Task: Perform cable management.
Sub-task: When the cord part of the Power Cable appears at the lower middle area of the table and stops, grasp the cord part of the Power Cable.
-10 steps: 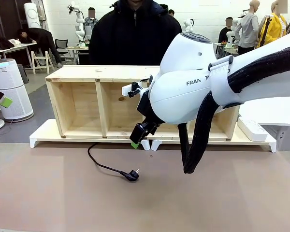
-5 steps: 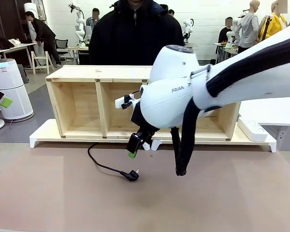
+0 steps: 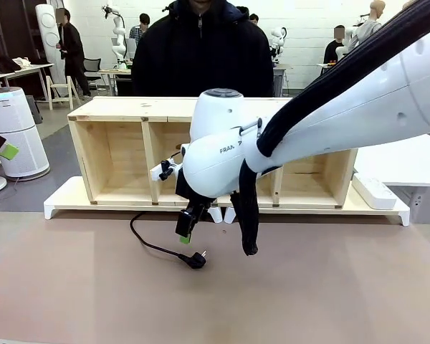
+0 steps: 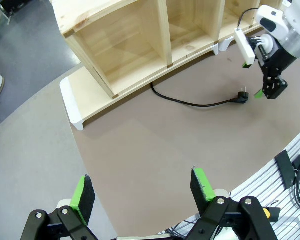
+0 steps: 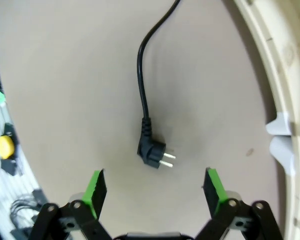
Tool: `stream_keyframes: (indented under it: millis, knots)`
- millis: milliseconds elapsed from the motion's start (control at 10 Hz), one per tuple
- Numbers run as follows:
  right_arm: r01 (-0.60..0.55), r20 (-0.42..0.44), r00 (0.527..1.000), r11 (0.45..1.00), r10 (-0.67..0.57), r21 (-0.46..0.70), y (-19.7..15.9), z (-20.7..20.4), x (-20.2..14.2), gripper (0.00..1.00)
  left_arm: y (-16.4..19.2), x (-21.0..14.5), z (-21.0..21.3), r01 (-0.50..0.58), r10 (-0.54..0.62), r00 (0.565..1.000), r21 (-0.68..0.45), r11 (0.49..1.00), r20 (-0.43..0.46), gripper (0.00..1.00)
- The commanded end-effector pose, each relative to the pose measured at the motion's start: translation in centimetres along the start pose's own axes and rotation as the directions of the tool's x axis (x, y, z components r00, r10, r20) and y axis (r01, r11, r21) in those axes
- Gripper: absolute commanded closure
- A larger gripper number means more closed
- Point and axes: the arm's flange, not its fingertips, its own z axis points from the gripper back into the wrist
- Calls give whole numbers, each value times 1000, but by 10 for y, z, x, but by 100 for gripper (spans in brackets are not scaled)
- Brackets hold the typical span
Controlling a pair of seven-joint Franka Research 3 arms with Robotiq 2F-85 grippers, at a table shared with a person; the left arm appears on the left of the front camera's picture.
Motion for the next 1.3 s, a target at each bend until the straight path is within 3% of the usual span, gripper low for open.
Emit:
stream_keyframes:
  millis: [0,500,1200]
  knots:
    - [-46,-35,998,998,45,-37,2,-17,19,0,2,2,-2,0,0,1000,5,1000,9,0]
    - [-63,-30,998,998,63,7,-3,-60,33,0,2,2,-2,0,0,1000,5,1000,9,0]
    - [-89,-28,995,989,93,117,-14,-96,25,0,2,2,-2,0,0,1000,5,1000,9,0]
